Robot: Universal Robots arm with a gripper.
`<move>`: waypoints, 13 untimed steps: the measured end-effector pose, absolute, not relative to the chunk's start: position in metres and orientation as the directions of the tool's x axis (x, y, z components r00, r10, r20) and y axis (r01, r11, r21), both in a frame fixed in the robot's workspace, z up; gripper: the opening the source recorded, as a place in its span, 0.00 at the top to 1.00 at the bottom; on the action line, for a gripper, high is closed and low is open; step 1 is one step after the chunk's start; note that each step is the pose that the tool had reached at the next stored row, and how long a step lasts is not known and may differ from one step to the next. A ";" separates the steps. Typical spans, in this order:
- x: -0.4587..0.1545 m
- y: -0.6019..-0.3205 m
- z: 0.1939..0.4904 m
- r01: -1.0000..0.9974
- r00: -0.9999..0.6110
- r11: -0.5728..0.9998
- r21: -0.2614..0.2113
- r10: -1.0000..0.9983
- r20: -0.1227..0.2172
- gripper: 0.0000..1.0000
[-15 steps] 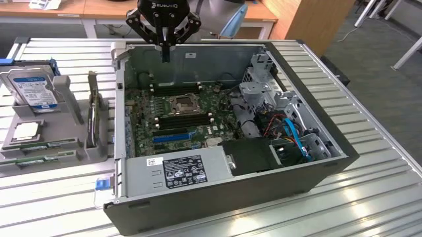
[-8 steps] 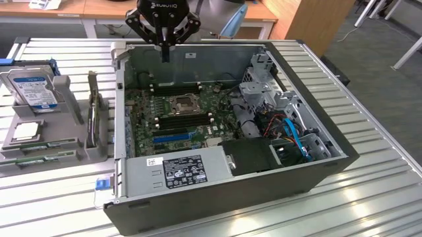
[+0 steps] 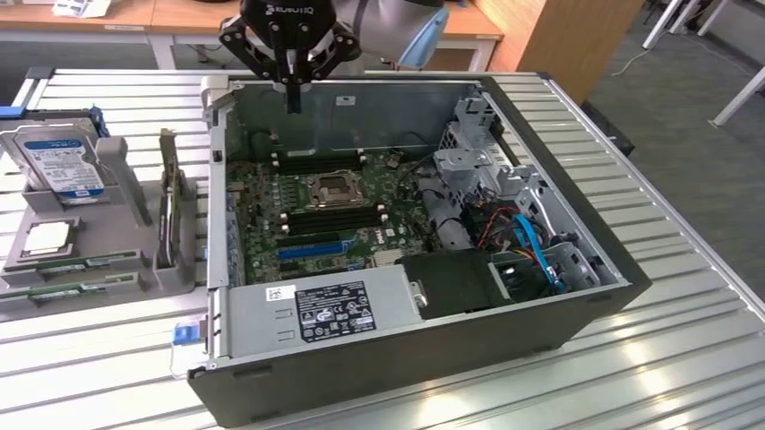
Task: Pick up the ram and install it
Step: 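Reach for the ram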
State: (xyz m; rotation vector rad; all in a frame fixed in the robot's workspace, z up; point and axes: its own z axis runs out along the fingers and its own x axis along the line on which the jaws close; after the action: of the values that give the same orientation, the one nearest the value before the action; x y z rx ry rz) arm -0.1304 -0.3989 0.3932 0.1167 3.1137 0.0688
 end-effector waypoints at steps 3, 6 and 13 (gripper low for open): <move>-0.135 -0.399 0.393 0.074 -0.997 0.996 0.045 0.075 -0.023 0.90; -0.139 -0.399 0.393 0.074 -0.997 0.996 0.045 0.075 -0.023 0.90; -0.154 -0.399 0.393 0.074 -0.997 0.996 0.045 0.075 -0.023 0.90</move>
State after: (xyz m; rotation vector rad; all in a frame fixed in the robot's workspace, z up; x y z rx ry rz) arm -0.1536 -0.3989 0.3931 0.1165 3.1137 0.0688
